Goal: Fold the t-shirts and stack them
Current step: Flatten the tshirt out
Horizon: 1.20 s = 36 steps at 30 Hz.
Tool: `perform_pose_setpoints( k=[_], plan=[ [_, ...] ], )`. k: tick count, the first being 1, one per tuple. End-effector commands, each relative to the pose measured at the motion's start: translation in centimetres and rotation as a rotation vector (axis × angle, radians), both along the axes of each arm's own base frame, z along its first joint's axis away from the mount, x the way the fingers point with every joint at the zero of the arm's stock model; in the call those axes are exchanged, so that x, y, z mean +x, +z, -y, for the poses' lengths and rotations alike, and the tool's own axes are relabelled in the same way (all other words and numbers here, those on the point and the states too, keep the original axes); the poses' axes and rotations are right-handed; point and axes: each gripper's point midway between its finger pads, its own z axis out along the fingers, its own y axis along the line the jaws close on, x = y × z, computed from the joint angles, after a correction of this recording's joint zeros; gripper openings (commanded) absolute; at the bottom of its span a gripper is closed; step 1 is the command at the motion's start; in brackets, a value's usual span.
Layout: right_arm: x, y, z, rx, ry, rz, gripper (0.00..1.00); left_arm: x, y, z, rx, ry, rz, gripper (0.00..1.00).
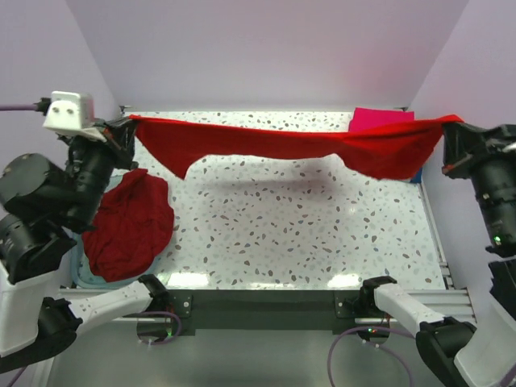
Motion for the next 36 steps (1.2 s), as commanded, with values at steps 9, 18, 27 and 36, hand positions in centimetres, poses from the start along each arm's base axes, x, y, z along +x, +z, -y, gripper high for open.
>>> perform_pose_setpoints(
  k=[9,18,27,36],
  plan=[
    [-3.4,3.6,1.9,-0.014,-0.072,0.105,0.0,-1.6,0.6,3.0,-0.015,-0.21,-0.014,0.0],
    [6.6,-2.2,-0.2,-0.056,-0.048,-0.038,0.0,4.6,-7.3,2.5,0.127,0.108,-0.168,0.0],
    [25.7,-13.3,-5.3,-0.022,0.041,-0.283,0.0,22.5,-20.2,-1.7,0.205,0.296,-0.384,0.0],
    [35.4,-17.3,-9.1,0.023,0.133,-0.462,0.87,31.7,-20.0,-3.9,0.148,0.435,-0.458,1.0]
  ],
)
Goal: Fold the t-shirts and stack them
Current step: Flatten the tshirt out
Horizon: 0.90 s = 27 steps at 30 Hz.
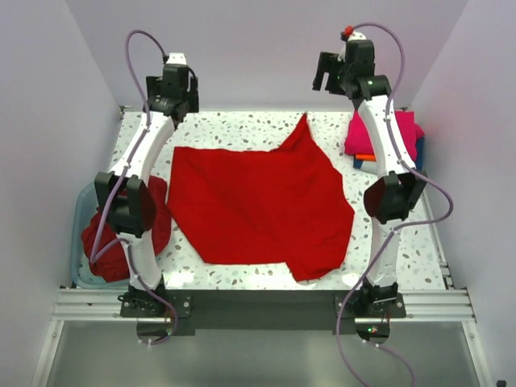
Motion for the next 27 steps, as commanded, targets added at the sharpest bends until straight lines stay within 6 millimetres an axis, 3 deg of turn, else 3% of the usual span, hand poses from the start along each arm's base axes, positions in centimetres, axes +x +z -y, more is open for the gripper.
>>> perform_pose_setpoints(
  k=[1,2,3,4,5,6,7,8,9,10,11,13,15,21,24,27],
  plan=[
    [-5.0,7.2,-0.5,0.073,0.06,0.1,0.89,-1.5,6.2,2.2,-0.057,-0.031,0.138,1.0],
    [-5.8,2.5,-0.4,0.061,0.062,0.008,0.99,-2.1,6.0,2.9,-0.057,-0.044,0.139,1.0],
    [-6.1,3.2,-0.4,0.073,0.064,0.065,0.99,-3.4,7.4,3.5,-0.073,-0.068,0.17,1.0],
    [-8.2,4.8,-0.1,0.081,0.066,0.104,0.99,-4.3,5.0,5.0,-0.079,-0.099,0.134,1.0],
    [-9.1,0.9,0.1,0.068,0.062,0.022,0.99,-5.6,5.7,5.5,-0.099,-0.113,0.153,1.0],
    [-9.8,-0.1,0.1,0.07,0.062,0.004,0.99,-6.3,5.1,6.2,-0.117,-0.133,0.15,1.0],
    [-11.2,0.2,0.4,0.072,0.059,0.007,0.99,-7.5,2.2,7.3,-0.141,-0.153,0.091,1.0],
    [-12.3,-3.2,0.6,0.066,0.058,-0.069,0.99,-8.6,2.3,7.8,-0.166,-0.175,0.094,1.0],
    [-13.1,-4.1,0.6,0.07,0.056,-0.088,0.99,-9.7,-0.4,8.6,-0.183,-0.209,0.032,1.0],
    [-14.3,-4.1,0.8,0.074,0.059,-0.084,0.99,-10.3,-1.3,9.2,-0.216,-0.215,0.013,1.0],
    [-15.5,-6.8,0.9,0.067,0.059,-0.141,0.98,-11.0,-1.7,9.5,-0.24,-0.231,0.005,1.0],
    [-16.8,-8.2,0.9,0.071,0.071,-0.173,0.98,-12.5,-4.4,10.7,-0.284,-0.274,-0.067,1.0],
    [-18.6,-10.1,0.6,0.089,0.093,-0.222,0.98,-13.7,-5.8,11.1,-0.294,-0.294,-0.12,1.0],
    [-21.6,-14.4,-1.1,0.167,0.173,-0.325,0.97,-14.4,-7.1,12.5,-0.309,-0.369,-0.167,1.0],
    [-22.6,-16.9,-1.3,0.175,0.183,-0.396,0.97,-15.1,-8.7,14.3,-0.382,-0.445,-0.179,1.0],
    [-23.3,-19.2,-1.1,0.166,0.166,-0.477,0.97,-15.4,-9.2,14.2,-0.384,-0.45,-0.175,1.0]
  ],
)
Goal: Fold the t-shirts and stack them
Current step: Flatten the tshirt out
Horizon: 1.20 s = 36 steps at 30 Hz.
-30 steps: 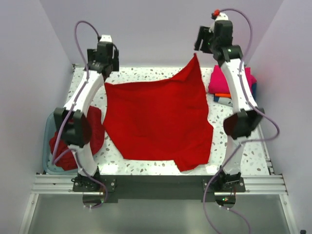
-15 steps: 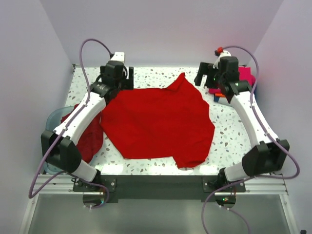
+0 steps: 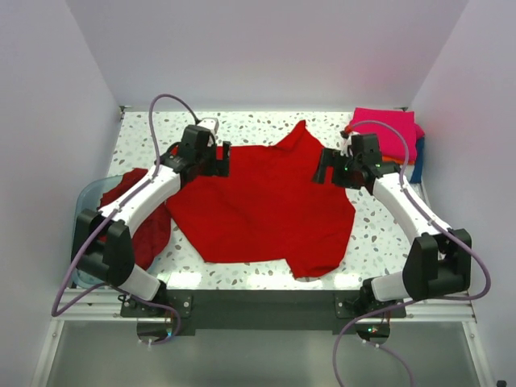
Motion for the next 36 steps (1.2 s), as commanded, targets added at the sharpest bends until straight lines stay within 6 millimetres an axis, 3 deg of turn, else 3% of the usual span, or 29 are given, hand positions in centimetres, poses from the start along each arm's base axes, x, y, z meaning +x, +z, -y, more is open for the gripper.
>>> perform_pose_setpoints(
  k=[1,5,11,17,26,36],
  plan=[
    [-0.2,-1.3,-0.5,0.031,0.007,-0.036,0.97,0.0,1.2,1.4,-0.075,-0.04,0.044,1.0],
    [-0.3,-4.1,-0.6,0.041,-0.02,-0.092,0.97,-0.2,1.9,0.2,-0.039,-0.008,0.095,1.0],
    [-0.1,-7.5,-0.7,0.043,-0.044,-0.17,0.97,0.1,0.0,-0.3,0.01,0.002,0.049,1.0],
    [-0.2,-9.9,0.8,-0.045,-0.097,-0.24,0.96,0.5,0.0,-0.7,0.022,0.007,0.051,1.0],
    [-0.4,-12.0,2.8,-0.118,-0.157,-0.299,0.96,0.2,1.1,-1.1,0.008,0.008,0.085,1.0],
    [1.0,-13.2,6.1,-0.151,-0.242,-0.341,0.96,0.3,1.2,-1.3,0.014,0.012,0.086,1.0]
  ],
)
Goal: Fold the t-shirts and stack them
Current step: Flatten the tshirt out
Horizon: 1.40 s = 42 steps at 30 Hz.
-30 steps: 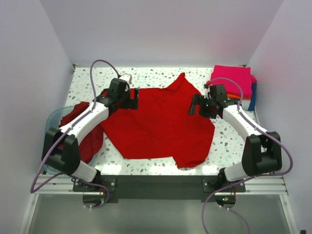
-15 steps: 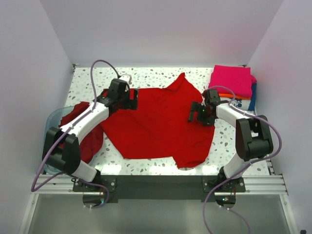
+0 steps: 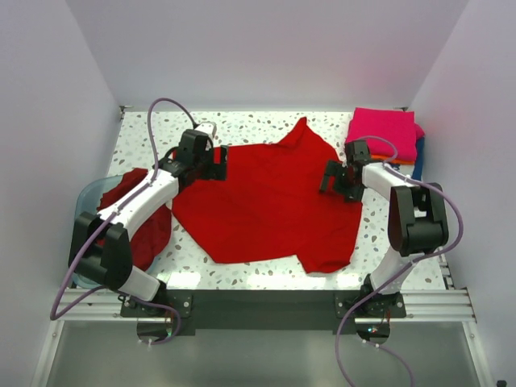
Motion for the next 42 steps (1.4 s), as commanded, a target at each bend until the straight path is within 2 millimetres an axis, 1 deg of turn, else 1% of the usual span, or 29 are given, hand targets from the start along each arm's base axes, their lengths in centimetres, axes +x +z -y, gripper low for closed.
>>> perform_pose_setpoints(
  k=[1,6,8,10,11,13,14,16,17,18,19,20,21,23,24,25,26,28,29,31,32,33,34,35,37,38,39,41,42],
  plan=[
    [0.3,-1.6,2.4,-0.057,-0.05,-0.053,0.96,1.2,2.6,-0.3,-0.011,0.008,0.094,1.0],
    [1.6,-1.7,4.3,-0.072,-0.094,-0.056,0.96,1.3,2.7,-0.6,-0.017,0.016,0.094,1.0],
    [2.3,-0.8,4.6,-0.084,-0.08,-0.035,0.96,1.5,2.7,-0.7,-0.024,0.018,0.093,1.0],
    [3.3,0.8,4.5,-0.083,-0.06,0.017,0.93,1.5,2.9,-0.8,-0.028,0.021,0.095,1.0],
    [3.7,2.9,3.9,-0.069,-0.043,0.075,0.92,1.6,2.8,-1.0,-0.032,0.026,0.092,1.0],
    [3.5,4.9,3.0,-0.073,-0.015,0.137,0.91,1.6,3.0,-1.0,-0.039,0.028,0.095,1.0],
    [3.2,7.1,1.4,-0.076,0.024,0.195,0.91,1.7,3.0,-1.2,-0.042,0.037,0.095,1.0],
    [2.3,8.8,-0.1,-0.118,0.064,0.234,0.91,1.7,2.9,-1.4,-0.043,0.045,0.087,1.0],
    [1.5,9.6,-3.0,-0.126,0.135,0.26,0.91,1.7,2.8,-1.6,-0.041,0.057,0.084,1.0],
    [0.7,11.1,-4.3,-0.127,0.16,0.302,0.91,1.7,2.7,-1.9,-0.036,0.065,0.084,1.0],
    [0.1,11.6,-5.3,-0.144,0.176,0.323,0.91,1.7,2.7,-2.1,-0.035,0.073,0.082,1.0],
    [-1.1,12.2,-8.1,-0.123,0.226,0.348,0.9,1.9,2.6,-2.5,-0.033,0.092,0.08,1.0],
    [-2.2,12.6,-9.2,-0.112,0.246,0.368,0.89,1.9,2.6,-2.8,-0.033,0.103,0.079,1.0],
    [-3.4,13.2,-11.9,-0.068,0.272,0.405,0.87,2.1,2.7,-3.9,-0.036,0.137,0.078,1.0],
    [-5.3,13.0,-14.6,-0.046,0.345,0.411,0.85,2.1,2.8,-4.2,-0.041,0.148,0.08,1.0],
    [-5.9,13.3,-16.0,-0.028,0.357,0.434,0.84,2.1,2.8,-4.4,-0.044,0.157,0.08,1.0],
    [-7.9,13.2,-18.6,-0.009,0.433,0.439,0.82,2.2,2.9,-4.9,-0.046,0.172,0.081,1.0],
    [-9.6,12.5,-21.3,0.011,0.485,0.437,0.81,2.2,3.1,-5.1,-0.049,0.176,0.089,1.0],
    [-11.5,12.3,-23.4,0.014,0.541,0.442,0.78,2.2,3.1,-5.3,-0.046,0.181,0.09,1.0],
    [-13.1,12.0,-25.8,0.032,0.587,0.456,0.74,2.2,3.2,-5.5,-0.042,0.189,0.093,1.0],
    [-15.0,11.1,-27.5,0.012,0.643,0.455,0.72,2.2,3.1,-5.5,-0.042,0.191,0.09,1.0],
    [-15.7,11.2,-28.6,0.013,0.664,0.467,0.7,2.2,3.1,-5.6,-0.041,0.194,0.09,1.0],
    [-16.4,10.8,-29.5,0.006,0.684,0.464,0.69,2.2,3.1,-5.6,-0.039,0.193,0.091,1.0],
    [-17.9,9.6,-30.6,-0.011,0.728,0.452,0.66,2.2,3.1,-5.8,-0.037,0.197,0.09,1.0],
    [-18.8,9.2,-32.3,-0.003,0.749,0.458,0.63,2.2,3.0,-5.7,-0.039,0.196,0.088,1.0],
    [-20.1,9.0,-33.2,0.004,0.781,0.458,0.6,2.2,3.0,-5.8,-0.038,0.198,0.087,1.0],
    [-20.4,8.3,-33.9,-0.011,0.789,0.456,0.59,2.2,2.9,-5.8,-0.037,0.199,0.085,1.0],
    [-21.5,7.9,-35.1,-0.012,0.817,0.465,0.57,2.3,2.8,-5.8,-0.036,0.198,0.082,1.0],
    [-21.6,7.2,-35.3,-0.03,0.823,0.46,0.57,2.3,2.7,-5.8,-0.037,0.199,0.079,1.0]
  ],
)
